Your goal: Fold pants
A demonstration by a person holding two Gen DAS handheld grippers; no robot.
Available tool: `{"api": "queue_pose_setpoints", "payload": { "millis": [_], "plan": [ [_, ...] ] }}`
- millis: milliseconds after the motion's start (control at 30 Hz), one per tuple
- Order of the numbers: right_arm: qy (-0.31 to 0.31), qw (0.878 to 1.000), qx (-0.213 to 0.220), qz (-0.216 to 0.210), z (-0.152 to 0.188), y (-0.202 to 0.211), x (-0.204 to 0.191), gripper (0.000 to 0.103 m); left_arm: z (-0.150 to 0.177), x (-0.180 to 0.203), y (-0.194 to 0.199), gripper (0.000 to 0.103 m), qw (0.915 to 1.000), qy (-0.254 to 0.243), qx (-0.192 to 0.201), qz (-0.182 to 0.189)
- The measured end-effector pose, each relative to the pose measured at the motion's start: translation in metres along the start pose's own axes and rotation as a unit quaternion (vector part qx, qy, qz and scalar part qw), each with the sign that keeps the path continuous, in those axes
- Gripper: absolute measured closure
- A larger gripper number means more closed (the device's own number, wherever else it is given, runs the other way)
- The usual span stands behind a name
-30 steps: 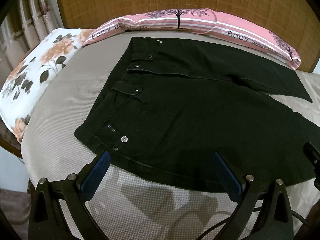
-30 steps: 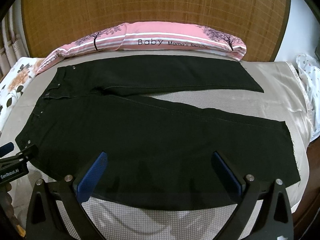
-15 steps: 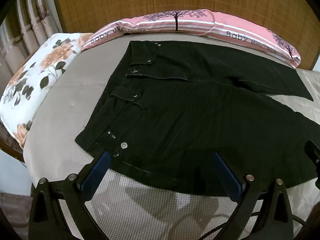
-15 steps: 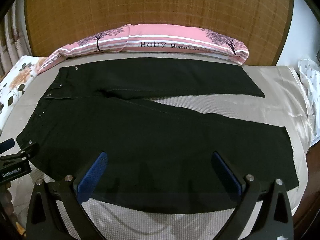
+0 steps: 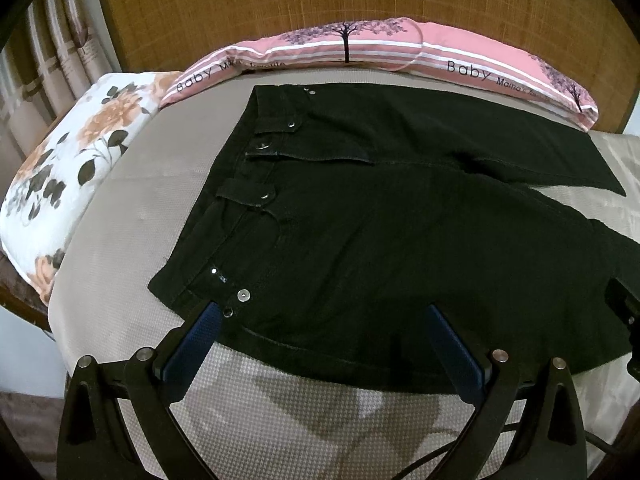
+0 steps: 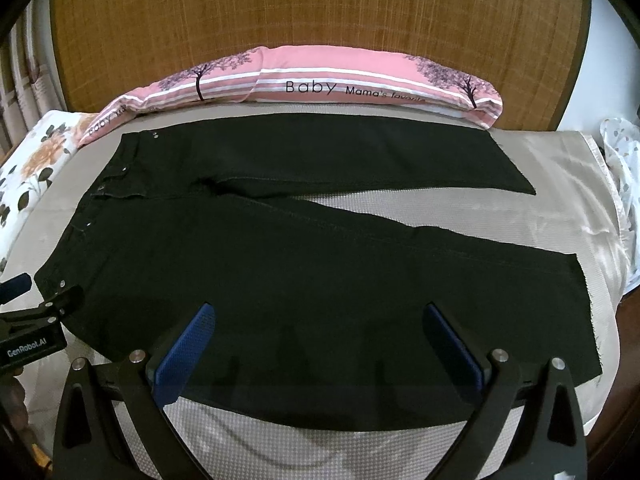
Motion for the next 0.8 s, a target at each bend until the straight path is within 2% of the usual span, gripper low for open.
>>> {"api": "queue_pose_setpoints", "payload": {
  "millis": [133, 267, 500, 633, 700, 800],
  "plan": [
    [-0.001, 1.0, 0.001, -0.003, -0.001, -0.002, 0.003, 0.0, -0.006, -0.006, 0.0, 0.002, 1.0, 0.007, 0.003, 0.003],
    [0.006, 1.0, -0.001, -0.006, -0.005, -0.008, 0.009, 0.001, -0.02, -0.019, -0.002, 0.006, 0.9997, 0.02, 0.005, 0.01],
    [0.009, 0.998, 0.002, -0.07, -0.034, -0.013, 0.009, 0.005, -0.071, -0.052, -0.019, 0.032, 0.9981, 0.045, 0.002, 0.041],
    [0.019, 0.996, 0.004, -0.091, -0.066, -0.02, 0.007, 0.016, -0.111, -0.069, -0.037, 0.043, 0.9922, 0.074, -0.011, 0.1],
    [0.029, 0.995, 0.006, -0.091, -0.083, -0.024, 0.006, 0.017, -0.135, -0.079, -0.048, 0.047, 0.9864, 0.09, -0.017, 0.136],
    [0.037, 0.994, 0.008, -0.1, -0.107, -0.032, 0.001, 0.017, -0.172, -0.095, -0.065, 0.051, 0.9808, 0.106, -0.018, 0.163]
  ]
}}
Point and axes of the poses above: each gripper's, at about its wrist camera, not at the fingertips, and y roughly against the way its jaws point, x to its right, z to its underside, the point moved 8 cm from there along -y, roughly the way its jaws point, and after that the axes turned 5 degrees about -x, right-handed, at the moved point
